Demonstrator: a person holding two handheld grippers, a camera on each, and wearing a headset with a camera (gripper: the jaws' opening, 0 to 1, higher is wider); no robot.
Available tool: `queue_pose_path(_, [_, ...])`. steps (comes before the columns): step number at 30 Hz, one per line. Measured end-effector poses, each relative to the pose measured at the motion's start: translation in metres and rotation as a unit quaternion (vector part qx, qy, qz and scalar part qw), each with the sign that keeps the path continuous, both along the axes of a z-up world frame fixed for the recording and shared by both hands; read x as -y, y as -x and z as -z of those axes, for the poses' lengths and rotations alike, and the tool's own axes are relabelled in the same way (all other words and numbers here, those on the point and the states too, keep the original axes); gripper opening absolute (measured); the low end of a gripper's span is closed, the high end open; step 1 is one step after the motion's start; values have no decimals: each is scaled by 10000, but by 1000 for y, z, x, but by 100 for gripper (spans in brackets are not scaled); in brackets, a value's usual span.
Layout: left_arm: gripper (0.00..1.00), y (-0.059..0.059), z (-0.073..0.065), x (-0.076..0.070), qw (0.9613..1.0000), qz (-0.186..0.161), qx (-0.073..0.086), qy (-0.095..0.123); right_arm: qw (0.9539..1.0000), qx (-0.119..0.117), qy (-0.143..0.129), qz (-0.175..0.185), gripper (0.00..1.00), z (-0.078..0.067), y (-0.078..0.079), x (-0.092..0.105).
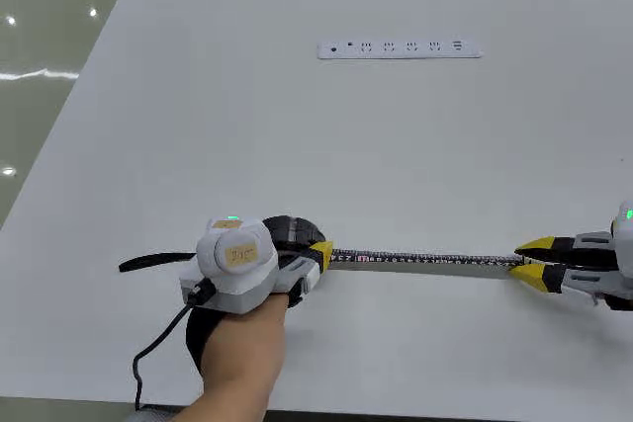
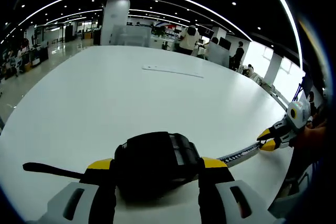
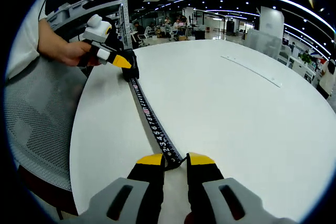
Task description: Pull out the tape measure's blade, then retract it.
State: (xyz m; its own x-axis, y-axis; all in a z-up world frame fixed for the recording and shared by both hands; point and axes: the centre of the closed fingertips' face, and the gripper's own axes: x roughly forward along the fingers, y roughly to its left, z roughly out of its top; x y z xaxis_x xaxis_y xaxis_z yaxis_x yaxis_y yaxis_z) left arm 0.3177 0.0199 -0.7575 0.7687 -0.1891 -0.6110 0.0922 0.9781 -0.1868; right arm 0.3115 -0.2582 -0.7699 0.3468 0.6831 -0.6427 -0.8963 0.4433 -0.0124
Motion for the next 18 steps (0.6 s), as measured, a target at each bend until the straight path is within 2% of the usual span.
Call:
queue_pose_path(5, [61,0,0,0,10000,14,4,-34,9995,308,80,91,12,2,4,2])
queue_pose_path(10, [61,0,1,0,10000,0,-28,-73,9991,399,109,127,12,1,4,2])
queue_pose_path(12, [61,0,1,0,10000,-11,-30,-84,9992,378,83,141,12,1,3,3])
queue_pose_path(18, [61,0,1,0,9999,0,-28,-110,9999,62,-133,34,13,0,2,3])
